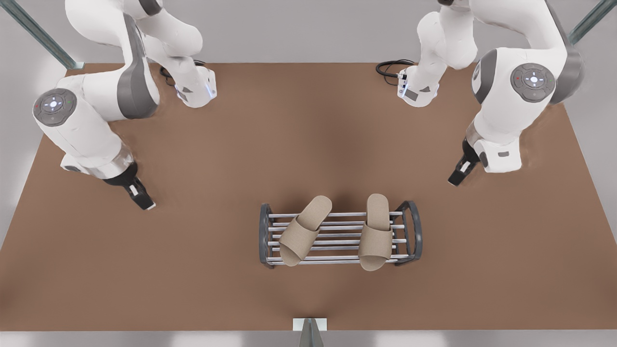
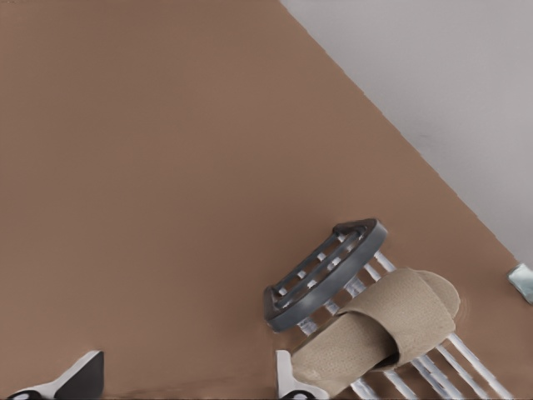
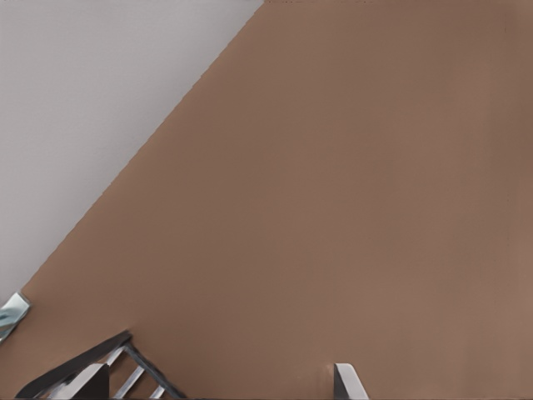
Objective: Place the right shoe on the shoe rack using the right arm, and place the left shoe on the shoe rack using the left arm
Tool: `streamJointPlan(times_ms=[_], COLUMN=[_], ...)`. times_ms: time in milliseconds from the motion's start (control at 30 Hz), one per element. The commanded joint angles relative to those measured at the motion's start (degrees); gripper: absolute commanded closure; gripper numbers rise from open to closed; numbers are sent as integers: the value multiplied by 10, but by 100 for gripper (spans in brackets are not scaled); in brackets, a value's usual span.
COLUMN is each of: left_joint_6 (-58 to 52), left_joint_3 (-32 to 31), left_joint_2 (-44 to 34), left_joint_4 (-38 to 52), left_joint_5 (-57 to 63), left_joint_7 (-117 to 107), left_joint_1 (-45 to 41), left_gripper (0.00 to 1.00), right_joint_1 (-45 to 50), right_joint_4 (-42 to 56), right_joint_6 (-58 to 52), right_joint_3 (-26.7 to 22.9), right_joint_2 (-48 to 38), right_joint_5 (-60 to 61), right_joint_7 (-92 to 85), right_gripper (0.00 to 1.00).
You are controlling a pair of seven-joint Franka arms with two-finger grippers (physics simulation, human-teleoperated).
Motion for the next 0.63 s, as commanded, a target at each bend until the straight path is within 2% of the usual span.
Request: streamJointPlan(times_ms=[0,33,100,133,233,600], left_joint_6=[-90,-89,-51,-40,-14,-15], left_joint_3=[-359,-358,-284,-278,-278,-278], left_joint_2=[5,6,13,12,12,13], left_joint_4=[47,45,27,15,-25,-27], left_joint_5=[93,92,91,91,77,82], left_joint_7=[560,565,566,566,607,606], left_joint_1=[416,418,364,359,366,370], left_gripper=[0,0,0,0,0,0], right_joint_1=[-17,-22,-44,-40,-20,-19], right_joint_4=[-14,-14,-15,-20,-29,-18], right_joint_6=[-114,-137,-153,-152,-148,-147], right_joint_3=[-3,-3,-2,-2,2,2], right_joint_2=[-15,-14,-13,-9,10,33], right_joint_5=[24,13,13,13,-7,-6], right_joint_7=[-522,-519,-519,-524,-534,-544], right_gripper=[0,0,0,0,0,0])
